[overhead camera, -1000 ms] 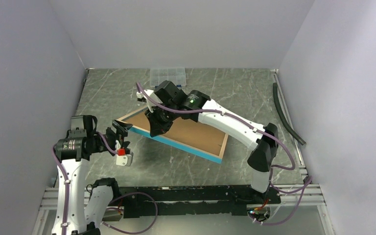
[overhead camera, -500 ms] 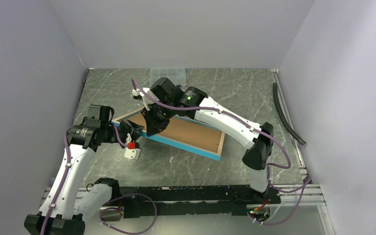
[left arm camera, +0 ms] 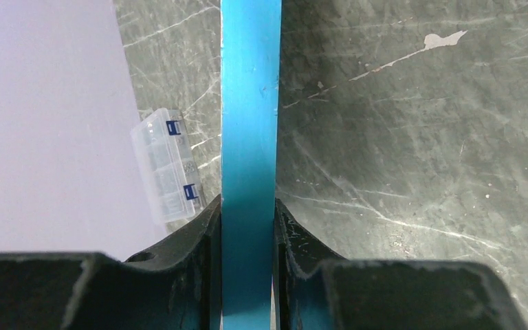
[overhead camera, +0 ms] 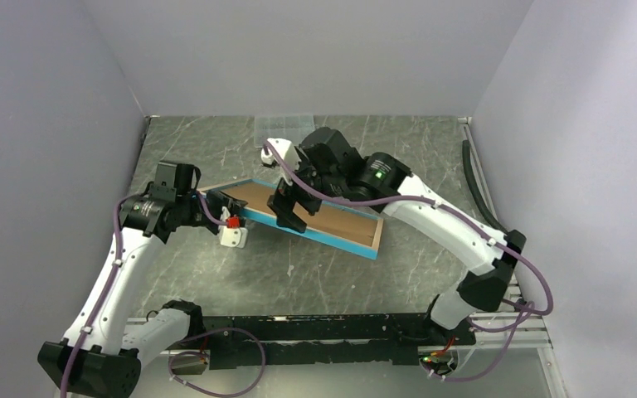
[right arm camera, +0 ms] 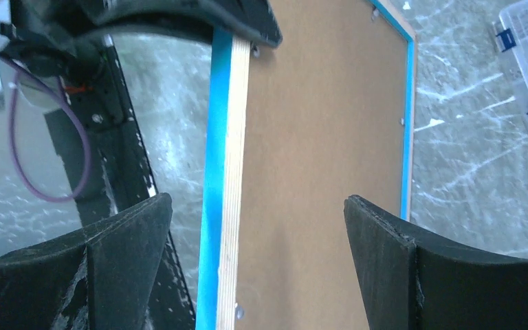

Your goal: Put the photo into the frame

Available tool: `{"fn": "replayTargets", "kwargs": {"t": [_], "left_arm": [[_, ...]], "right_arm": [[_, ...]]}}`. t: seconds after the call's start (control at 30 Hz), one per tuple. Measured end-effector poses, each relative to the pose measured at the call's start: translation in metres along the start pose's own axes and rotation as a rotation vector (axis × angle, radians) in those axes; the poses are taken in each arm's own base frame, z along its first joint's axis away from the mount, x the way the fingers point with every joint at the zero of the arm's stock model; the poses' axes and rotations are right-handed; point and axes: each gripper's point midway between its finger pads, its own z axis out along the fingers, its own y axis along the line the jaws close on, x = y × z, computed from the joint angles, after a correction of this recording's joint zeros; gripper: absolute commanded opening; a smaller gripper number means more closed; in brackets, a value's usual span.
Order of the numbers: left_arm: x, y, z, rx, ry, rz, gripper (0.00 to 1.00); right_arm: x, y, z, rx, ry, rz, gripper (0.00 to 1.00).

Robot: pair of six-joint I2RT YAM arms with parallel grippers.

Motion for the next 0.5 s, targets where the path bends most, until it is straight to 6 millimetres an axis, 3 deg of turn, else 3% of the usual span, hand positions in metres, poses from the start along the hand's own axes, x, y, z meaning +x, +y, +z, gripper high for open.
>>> {"fn": "replayTargets", "kwargs": {"t": [0.13,0.37,0.5], "left_arm": [[0.000,0.003,0.000,-0.011,0.002,-0.022,0.18],[0.002,0.009,-0.001,-0.041,0.015,-0.076,0.17],[0.003,0.012,-0.002,-0.055,0.022,-0.099,0.17]], "right_arm": [[0.018,0.000,-0.006,0.023,0.036,-0.056,0.98],[0.045,0.007,0.005,0.052,0.133,-0.138,0.88],[0.052,0.009,0.010,0.105,0.172,-0.200,0.75]]}}
